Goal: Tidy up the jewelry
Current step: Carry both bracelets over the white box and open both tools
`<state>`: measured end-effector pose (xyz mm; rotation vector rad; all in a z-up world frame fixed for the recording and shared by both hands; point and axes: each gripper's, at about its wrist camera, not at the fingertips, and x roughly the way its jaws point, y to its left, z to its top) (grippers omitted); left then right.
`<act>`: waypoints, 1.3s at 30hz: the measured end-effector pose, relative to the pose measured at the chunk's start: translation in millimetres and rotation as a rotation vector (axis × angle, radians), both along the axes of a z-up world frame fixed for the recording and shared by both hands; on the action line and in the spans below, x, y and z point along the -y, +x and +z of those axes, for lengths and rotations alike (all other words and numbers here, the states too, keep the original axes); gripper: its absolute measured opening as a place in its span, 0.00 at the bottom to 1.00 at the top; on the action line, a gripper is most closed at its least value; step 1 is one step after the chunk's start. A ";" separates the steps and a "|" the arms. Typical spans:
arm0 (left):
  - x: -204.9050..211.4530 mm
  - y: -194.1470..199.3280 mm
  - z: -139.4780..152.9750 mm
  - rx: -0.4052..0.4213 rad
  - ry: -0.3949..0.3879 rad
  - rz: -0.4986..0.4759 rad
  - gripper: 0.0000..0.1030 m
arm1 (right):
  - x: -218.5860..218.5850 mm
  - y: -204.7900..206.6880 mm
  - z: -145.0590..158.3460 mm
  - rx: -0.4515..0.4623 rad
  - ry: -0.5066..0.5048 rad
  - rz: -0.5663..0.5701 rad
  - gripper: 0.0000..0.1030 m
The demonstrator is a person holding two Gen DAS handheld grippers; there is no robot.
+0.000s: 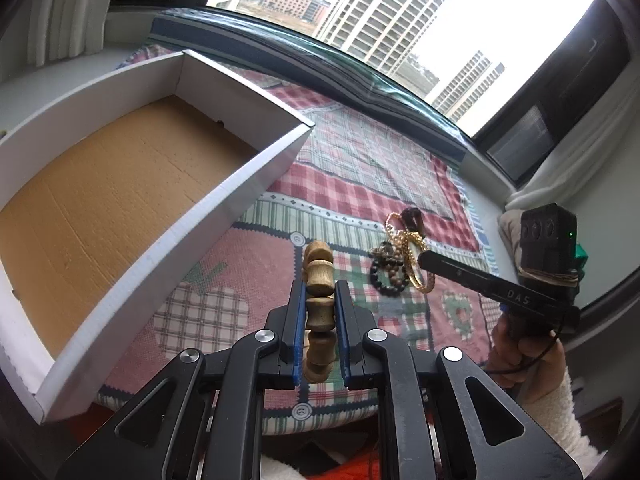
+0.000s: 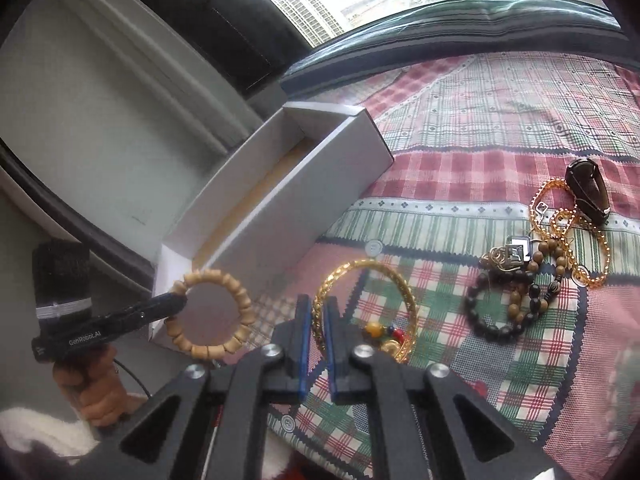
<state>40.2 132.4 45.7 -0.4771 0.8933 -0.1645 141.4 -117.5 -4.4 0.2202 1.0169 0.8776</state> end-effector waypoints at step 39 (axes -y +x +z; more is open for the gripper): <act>-182.4 28.0 -51.8 -0.222 0.509 0.568 0.73 | -343.6 30.8 -11.3 0.263 -0.310 0.369 0.53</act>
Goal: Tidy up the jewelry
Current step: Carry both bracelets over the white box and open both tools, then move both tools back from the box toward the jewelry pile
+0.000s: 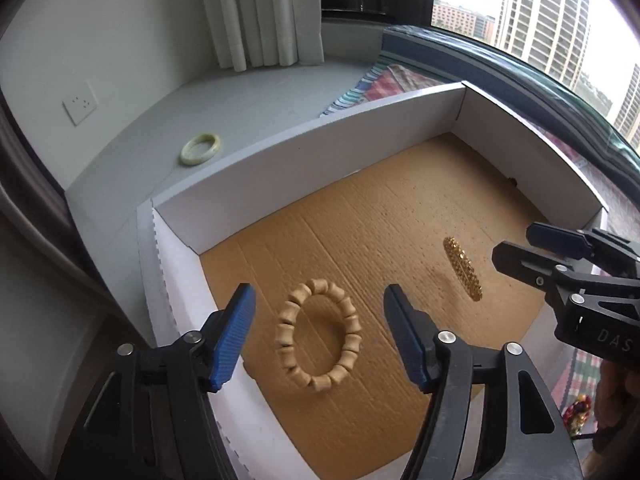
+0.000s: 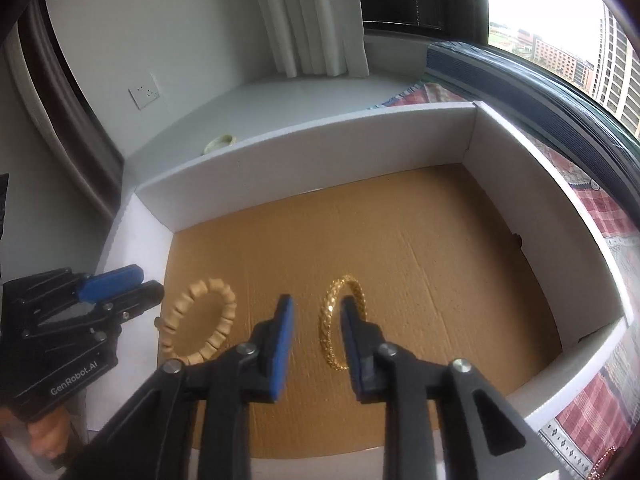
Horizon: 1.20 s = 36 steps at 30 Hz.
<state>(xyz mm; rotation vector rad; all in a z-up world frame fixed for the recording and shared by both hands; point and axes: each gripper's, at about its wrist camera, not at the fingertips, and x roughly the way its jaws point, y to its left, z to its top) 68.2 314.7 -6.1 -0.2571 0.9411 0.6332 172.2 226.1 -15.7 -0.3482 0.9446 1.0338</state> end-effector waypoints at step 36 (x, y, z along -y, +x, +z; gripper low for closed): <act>249.5 -28.7 -19.9 0.133 -0.161 -0.621 0.96 | 369.3 -116.0 7.1 0.341 0.044 -0.564 0.77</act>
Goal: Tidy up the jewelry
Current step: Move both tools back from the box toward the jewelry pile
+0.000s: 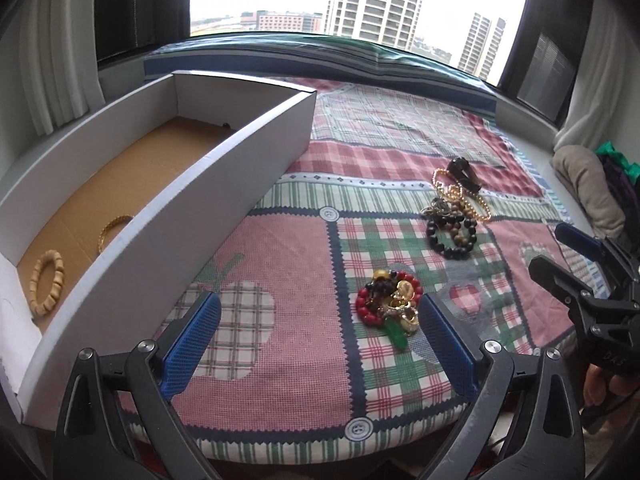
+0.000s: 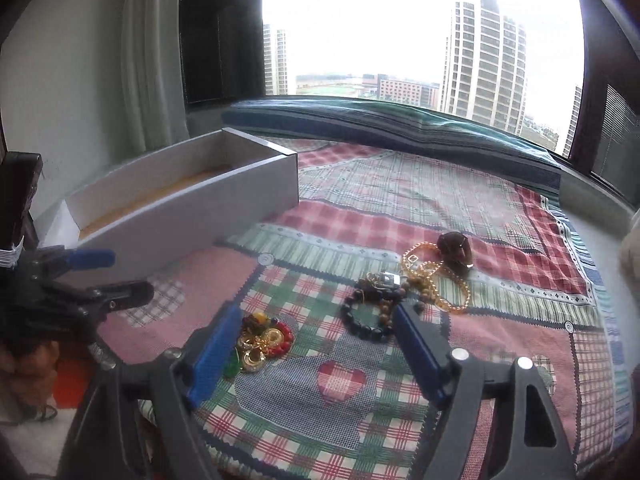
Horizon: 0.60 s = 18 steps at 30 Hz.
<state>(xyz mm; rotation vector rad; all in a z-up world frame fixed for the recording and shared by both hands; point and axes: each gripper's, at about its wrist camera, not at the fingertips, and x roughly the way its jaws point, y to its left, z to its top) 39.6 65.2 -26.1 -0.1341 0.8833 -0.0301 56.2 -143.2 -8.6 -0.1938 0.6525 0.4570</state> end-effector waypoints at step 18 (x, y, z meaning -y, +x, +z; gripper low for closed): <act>-12.8 -8.9 5.1 0.040 0.040 0.031 0.98 | -6.8 -21.5 -12.5 0.019 -0.047 0.006 0.77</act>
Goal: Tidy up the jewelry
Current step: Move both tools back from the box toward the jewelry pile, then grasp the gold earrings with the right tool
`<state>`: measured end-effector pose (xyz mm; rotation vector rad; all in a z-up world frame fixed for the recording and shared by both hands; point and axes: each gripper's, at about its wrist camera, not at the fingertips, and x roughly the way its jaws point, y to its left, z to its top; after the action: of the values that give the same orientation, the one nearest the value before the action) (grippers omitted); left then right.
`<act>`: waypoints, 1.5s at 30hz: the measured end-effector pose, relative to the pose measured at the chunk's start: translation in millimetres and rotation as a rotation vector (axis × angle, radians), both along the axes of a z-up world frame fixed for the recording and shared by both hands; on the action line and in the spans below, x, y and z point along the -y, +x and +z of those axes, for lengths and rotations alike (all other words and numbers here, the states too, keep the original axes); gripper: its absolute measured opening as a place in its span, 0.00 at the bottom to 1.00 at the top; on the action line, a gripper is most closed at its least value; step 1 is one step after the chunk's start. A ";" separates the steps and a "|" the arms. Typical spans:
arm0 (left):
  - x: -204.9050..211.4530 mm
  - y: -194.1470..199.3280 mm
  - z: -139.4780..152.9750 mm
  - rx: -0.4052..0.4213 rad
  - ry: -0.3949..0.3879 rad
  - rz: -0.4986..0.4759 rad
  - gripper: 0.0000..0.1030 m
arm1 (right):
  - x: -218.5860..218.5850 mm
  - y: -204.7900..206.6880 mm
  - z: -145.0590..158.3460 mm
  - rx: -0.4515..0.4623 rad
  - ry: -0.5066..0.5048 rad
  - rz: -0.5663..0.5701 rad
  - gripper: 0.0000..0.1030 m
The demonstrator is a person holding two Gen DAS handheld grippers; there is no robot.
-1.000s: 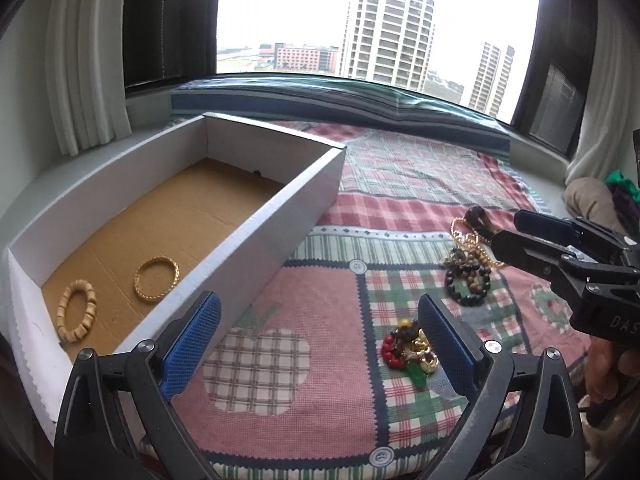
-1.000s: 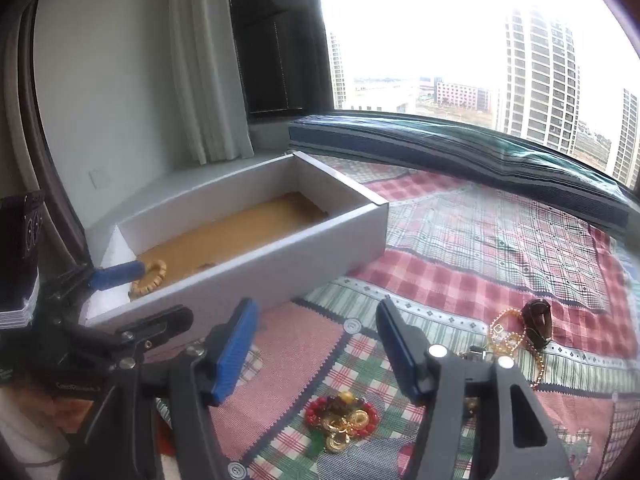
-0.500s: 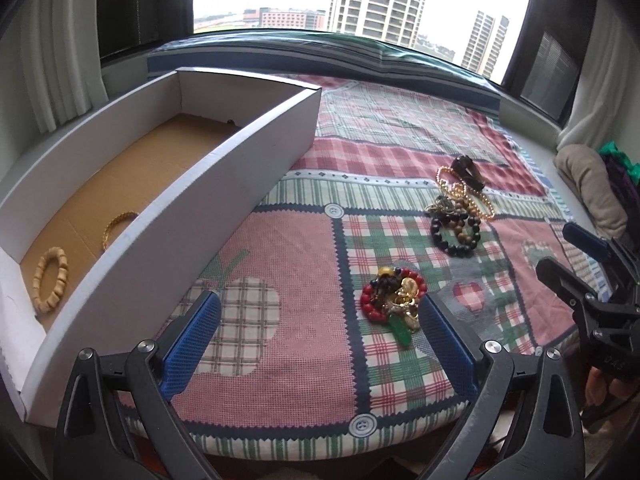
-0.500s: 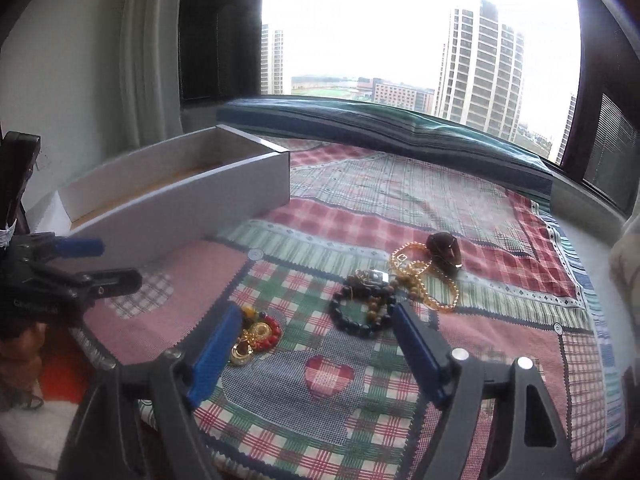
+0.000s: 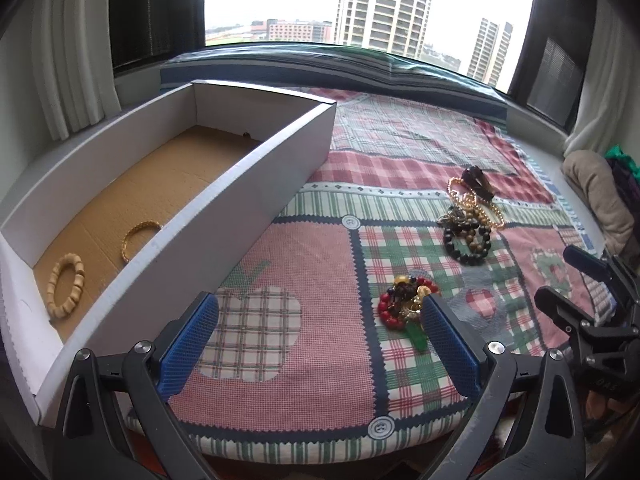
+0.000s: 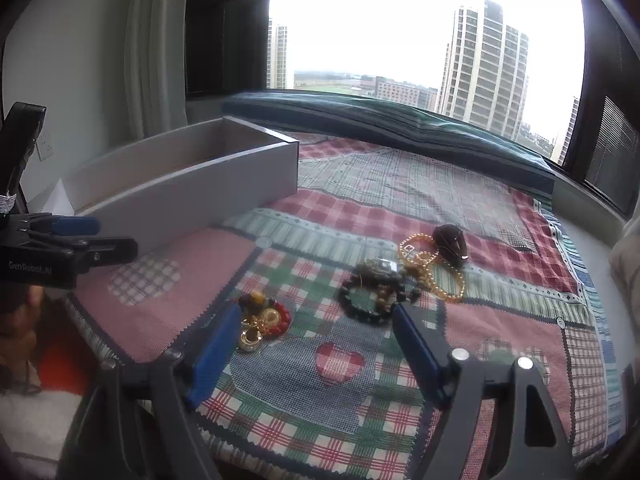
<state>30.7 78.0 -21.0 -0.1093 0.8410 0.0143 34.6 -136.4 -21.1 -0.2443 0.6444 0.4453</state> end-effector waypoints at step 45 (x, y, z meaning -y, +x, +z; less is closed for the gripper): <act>-13.8 -2.3 -21.7 -0.095 -0.068 0.002 0.98 | -48.8 62.7 -78.8 -0.490 0.080 0.163 0.36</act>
<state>28.4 91.8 -42.7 -0.1750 0.9370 -0.0073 97.3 -87.7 -99.9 -0.1097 1.0876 0.6962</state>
